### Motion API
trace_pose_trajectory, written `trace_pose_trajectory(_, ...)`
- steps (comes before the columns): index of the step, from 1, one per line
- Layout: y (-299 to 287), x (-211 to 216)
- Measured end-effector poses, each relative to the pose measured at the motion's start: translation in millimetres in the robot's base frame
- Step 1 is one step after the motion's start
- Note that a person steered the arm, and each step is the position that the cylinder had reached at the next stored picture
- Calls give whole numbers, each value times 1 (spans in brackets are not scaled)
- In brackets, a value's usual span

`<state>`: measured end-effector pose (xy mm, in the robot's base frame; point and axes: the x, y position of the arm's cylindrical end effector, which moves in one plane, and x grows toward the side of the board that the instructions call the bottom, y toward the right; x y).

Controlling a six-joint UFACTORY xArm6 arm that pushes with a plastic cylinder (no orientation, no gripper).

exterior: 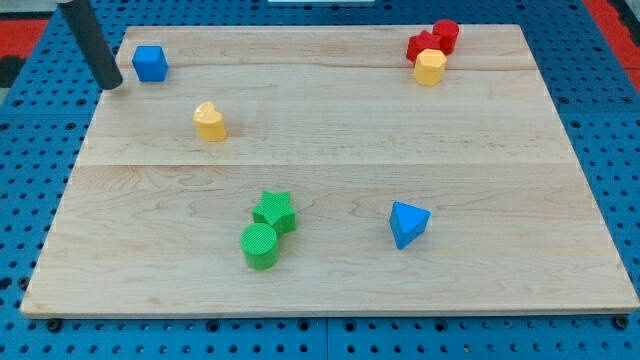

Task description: Move the yellow heart slightly upwards

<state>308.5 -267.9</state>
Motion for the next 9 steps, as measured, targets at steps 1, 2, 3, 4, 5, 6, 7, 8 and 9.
trace_pose_trajectory(1,48,-5)
trace_pose_trajectory(2,26,-29)
trace_pose_trajectory(3,80,-12)
trace_pose_trajectory(4,158,-12)
trace_pose_trajectory(5,201,25)
trace_pose_trajectory(6,188,104)
trace_pose_trajectory(7,101,90)
trace_pose_trajectory(8,111,74)
trace_pose_trajectory(9,151,114)
